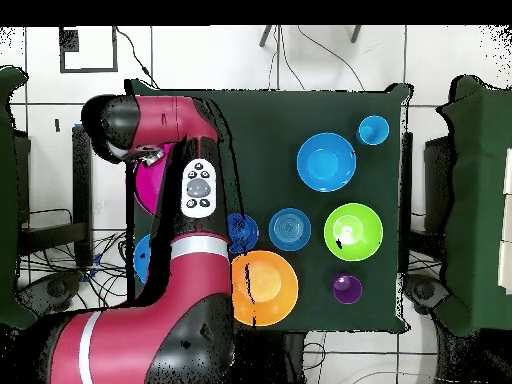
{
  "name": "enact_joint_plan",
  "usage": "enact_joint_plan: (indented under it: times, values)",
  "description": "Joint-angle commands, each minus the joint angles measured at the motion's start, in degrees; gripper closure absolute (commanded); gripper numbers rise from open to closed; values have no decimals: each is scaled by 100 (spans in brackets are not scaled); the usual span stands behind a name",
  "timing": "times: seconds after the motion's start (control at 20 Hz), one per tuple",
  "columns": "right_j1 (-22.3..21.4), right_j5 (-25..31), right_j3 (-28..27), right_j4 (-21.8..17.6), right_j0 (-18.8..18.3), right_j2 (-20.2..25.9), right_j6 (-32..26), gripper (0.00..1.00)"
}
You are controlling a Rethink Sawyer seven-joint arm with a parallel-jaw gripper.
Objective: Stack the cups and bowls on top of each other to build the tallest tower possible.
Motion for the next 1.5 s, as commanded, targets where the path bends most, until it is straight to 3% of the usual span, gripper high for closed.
enact_joint_plan:
  times: [0.05,0.6,1.1,1.5]
  values:
    - [-145,-253,728,-99,-304,1161,-1876,100]
    - [122,-502,345,-305,-665,1888,-2783,100]
    - [256,-831,483,-122,-876,2465,-2993,100]
    - [174,-878,576,-288,-918,2580,-2988,100]
